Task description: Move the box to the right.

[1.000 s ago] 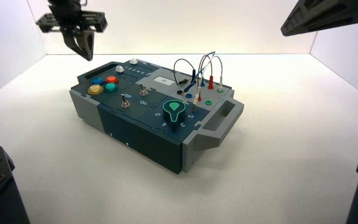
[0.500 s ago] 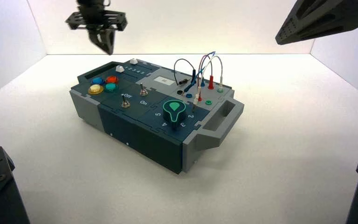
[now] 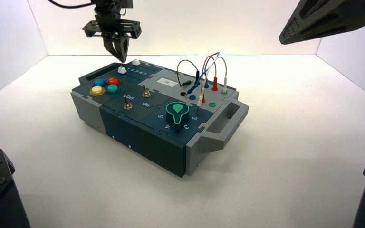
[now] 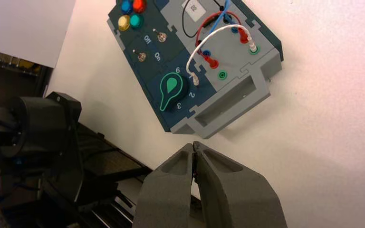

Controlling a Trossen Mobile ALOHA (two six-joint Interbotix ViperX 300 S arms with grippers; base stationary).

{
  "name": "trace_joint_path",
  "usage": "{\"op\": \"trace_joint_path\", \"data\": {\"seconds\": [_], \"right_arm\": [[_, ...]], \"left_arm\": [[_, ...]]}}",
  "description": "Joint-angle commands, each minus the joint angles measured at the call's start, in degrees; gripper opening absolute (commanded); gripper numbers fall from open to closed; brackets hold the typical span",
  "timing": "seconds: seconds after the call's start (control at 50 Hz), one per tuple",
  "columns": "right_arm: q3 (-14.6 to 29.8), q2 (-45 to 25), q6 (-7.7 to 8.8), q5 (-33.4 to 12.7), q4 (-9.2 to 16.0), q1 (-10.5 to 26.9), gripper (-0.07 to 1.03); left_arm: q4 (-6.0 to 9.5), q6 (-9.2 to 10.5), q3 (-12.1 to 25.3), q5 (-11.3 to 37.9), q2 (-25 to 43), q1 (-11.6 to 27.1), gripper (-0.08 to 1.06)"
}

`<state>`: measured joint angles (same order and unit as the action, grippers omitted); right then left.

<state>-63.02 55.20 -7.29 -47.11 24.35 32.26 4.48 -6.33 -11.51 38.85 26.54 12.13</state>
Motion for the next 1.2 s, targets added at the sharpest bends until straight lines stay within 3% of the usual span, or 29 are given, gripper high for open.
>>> {"op": "trace_joint_path", "data": {"seconds": [0.02, 0.22, 0.6, 0.8, 0.92, 1.02, 1.2], "right_arm": [[2.02, -0.62, -0.18, 0.62, 0.35, 0.18, -0.02], [2.64, -1.14, -0.09, 0.62, 0.26, 0.18, -0.02], [2.99, -2.29, 0.18, 0.35, 0.26, 0.18, -0.02], [3.34, -2.72, 0.09, -2.37, 0.88, 0.26, -0.02], [2.72, -2.37, 0.09, -4.31, 2.99, 0.26, -0.02], [1.14, -2.55, -0.18, -4.57, 3.25, 0.26, -0.02], [-2.81, -3.69, -0.18, -4.57, 4.75, 0.26, -0.02]], "left_arm": [[0.0, -0.7, 1.05, 0.88, -1.23, 0.0, -0.03], [-0.26, -0.79, -1.05, 2.02, -1.32, -0.62, -0.03], [-0.35, -1.58, -10.72, 1.67, -4.39, -1.58, -0.03], [-0.35, -1.58, -14.77, 1.05, -6.77, -1.49, -0.03], [-0.35, -1.58, -16.87, 0.62, -8.35, -1.49, -0.03], [-0.26, -1.58, -17.93, -0.18, -9.67, -1.49, -0.03], [-0.18, -1.58, -17.75, -0.35, -11.87, -1.49, -0.03]]}}
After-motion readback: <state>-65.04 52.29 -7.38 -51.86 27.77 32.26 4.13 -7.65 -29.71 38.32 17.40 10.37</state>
